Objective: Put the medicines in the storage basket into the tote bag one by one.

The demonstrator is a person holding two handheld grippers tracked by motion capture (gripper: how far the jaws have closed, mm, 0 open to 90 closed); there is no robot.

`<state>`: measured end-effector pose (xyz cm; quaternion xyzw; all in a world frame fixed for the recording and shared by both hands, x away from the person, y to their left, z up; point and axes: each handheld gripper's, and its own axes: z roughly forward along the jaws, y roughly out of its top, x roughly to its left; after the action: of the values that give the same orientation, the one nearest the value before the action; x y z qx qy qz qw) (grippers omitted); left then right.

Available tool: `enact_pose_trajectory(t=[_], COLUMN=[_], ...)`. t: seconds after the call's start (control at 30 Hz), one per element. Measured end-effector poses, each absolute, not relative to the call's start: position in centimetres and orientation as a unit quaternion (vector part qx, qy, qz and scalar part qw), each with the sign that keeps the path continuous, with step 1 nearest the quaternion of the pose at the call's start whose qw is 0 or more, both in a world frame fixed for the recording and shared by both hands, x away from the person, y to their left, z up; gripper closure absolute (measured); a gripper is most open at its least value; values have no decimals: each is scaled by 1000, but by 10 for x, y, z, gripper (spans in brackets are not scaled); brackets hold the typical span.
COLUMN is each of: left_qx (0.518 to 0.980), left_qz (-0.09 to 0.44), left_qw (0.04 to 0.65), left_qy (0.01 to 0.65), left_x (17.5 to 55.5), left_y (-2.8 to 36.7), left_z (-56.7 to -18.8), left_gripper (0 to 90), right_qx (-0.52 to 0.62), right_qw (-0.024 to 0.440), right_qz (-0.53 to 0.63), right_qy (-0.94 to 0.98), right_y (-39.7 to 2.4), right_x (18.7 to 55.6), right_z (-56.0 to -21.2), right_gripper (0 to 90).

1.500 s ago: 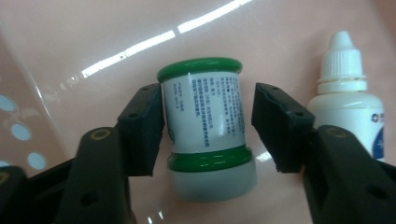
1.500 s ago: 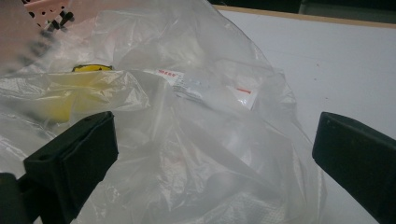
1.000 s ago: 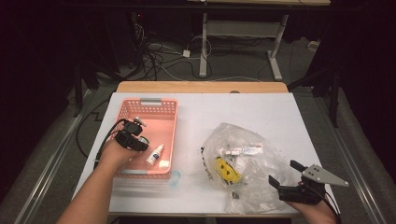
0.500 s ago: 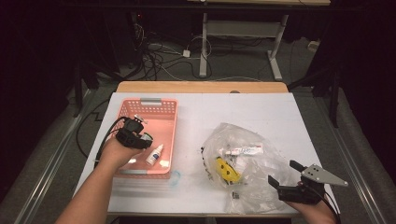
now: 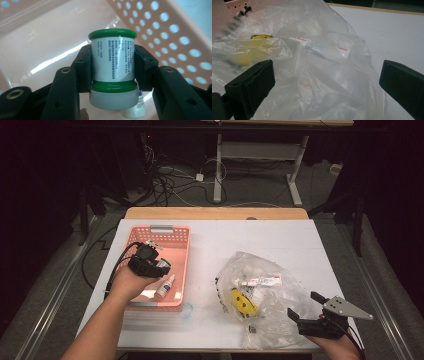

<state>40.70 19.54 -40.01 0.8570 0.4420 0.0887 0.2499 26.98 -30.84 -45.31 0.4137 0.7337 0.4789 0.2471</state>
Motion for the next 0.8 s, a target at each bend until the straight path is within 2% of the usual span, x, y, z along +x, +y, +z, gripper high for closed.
enact_pose_trajectory(t=[0.47,0.8], left_qx=[871,880], left_qz=[96,91], left_qw=[276,304], left_qy=[396,354], left_x=[399,391], left_y=[162,124], left_z=[-383,-367], left_gripper=[539,539], right_qx=[414,413], right_qw=[248,247], right_qz=[479,479], right_qy=[734,734], right_y=[-308,-308], right_x=[270,270], right_z=[-453,-453], right_gripper=[8,8])
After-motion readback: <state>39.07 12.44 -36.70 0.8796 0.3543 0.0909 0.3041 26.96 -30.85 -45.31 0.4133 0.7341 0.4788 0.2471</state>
